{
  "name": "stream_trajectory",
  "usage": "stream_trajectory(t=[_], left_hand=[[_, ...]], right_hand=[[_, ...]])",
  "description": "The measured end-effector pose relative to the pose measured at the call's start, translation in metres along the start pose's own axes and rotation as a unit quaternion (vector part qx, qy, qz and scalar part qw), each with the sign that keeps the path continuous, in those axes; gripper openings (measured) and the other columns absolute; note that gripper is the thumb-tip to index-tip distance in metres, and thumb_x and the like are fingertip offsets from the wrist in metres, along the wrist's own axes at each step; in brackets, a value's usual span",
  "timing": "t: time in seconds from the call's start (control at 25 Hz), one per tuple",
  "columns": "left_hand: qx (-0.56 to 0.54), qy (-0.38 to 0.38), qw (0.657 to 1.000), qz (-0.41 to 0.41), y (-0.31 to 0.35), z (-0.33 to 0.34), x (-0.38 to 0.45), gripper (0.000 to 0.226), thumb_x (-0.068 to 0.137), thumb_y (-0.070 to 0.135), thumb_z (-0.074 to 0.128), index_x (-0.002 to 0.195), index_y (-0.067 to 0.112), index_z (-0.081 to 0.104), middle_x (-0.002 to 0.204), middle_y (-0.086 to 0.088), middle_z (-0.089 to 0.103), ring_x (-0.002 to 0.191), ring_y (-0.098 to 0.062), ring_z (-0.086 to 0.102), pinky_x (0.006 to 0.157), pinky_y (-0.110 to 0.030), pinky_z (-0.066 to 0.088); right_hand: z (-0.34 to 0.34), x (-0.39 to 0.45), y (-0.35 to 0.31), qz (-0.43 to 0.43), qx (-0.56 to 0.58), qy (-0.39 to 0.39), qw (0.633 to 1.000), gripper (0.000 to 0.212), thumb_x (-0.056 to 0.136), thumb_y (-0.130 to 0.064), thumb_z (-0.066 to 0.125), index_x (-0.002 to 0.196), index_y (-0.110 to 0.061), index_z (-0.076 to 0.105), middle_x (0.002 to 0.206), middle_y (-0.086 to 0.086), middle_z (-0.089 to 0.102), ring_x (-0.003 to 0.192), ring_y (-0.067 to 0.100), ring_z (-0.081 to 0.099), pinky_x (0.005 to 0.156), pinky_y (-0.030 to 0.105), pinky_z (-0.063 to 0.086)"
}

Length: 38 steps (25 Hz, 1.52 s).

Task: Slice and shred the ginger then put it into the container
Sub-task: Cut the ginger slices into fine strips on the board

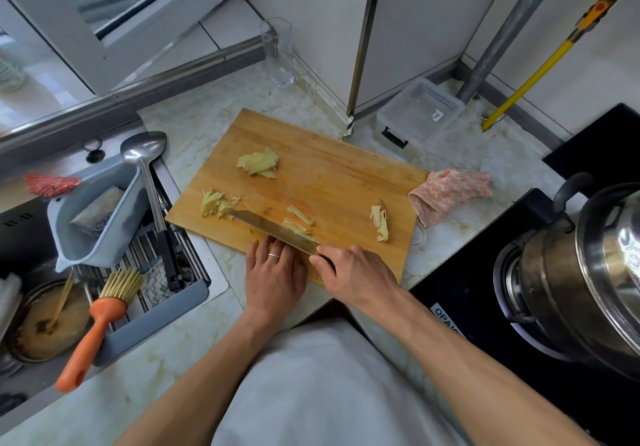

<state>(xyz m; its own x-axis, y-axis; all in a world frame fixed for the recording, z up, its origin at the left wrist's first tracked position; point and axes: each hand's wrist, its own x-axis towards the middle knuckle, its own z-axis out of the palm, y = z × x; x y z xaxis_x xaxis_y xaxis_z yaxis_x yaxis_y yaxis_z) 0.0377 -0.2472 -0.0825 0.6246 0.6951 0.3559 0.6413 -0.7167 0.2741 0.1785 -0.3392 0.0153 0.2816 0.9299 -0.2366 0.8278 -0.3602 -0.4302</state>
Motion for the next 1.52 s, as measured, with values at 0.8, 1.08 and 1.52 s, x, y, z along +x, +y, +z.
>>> stream_trajectory(t=[0.8,1.08,1.52], left_hand=[[-0.104,-0.082,0.99,-0.049,-0.006,-0.011,-0.002,0.039,0.085,0.023,0.048,0.114,0.011,0.071,0.122,-0.002,0.068,0.127,-0.029,0.054,0.105,-0.049,0.042],[-0.153,-0.105,0.978,-0.094,-0.005,-0.022,0.006,0.033,0.086,0.017,0.055,0.113,0.011,0.073,0.123,-0.003,0.069,0.122,-0.026,0.057,0.105,-0.041,0.044],[-0.296,0.116,0.926,-0.203,-0.016,-0.065,0.078,0.021,0.089,0.002,0.061,0.106,0.009,0.071,0.101,0.001,0.065,0.09,-0.015,0.06,0.081,-0.03,0.051]], right_hand=[[0.003,0.002,-0.006,0.005,0.042,0.007,0.999,0.038,0.104,-0.047,0.038,0.102,-0.018,0.062,0.089,0.011,0.07,0.083,0.041,0.061,0.061,0.036,0.038],[0.005,-0.004,0.004,0.037,0.128,0.035,0.99,0.034,0.102,-0.049,0.043,0.104,-0.026,0.068,0.084,-0.003,0.071,0.085,0.031,0.063,0.068,0.039,0.052],[-0.02,-0.005,0.014,0.08,0.136,0.03,0.987,0.04,0.101,-0.052,0.046,0.12,-0.025,0.069,0.102,0.002,0.074,0.097,0.026,0.067,0.079,0.036,0.054]])
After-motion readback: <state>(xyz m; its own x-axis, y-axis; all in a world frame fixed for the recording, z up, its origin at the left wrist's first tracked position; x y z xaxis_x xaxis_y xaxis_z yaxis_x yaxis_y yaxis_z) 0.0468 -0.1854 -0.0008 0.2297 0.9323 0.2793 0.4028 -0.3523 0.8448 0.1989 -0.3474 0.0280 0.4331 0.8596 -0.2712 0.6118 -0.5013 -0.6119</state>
